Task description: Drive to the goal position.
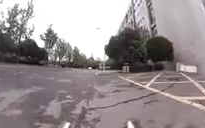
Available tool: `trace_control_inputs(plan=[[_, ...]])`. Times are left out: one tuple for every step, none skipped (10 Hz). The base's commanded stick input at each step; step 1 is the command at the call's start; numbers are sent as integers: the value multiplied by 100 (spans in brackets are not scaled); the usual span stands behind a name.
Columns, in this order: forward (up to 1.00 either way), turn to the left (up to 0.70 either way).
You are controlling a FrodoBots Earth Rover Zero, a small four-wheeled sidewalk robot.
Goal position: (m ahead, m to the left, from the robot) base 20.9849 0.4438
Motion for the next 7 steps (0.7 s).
trace_control_inputs(plan=[[60, 0], [60, 0], [60, 0], [60, 0], [60, 0], [60, 0], [60, 0]])
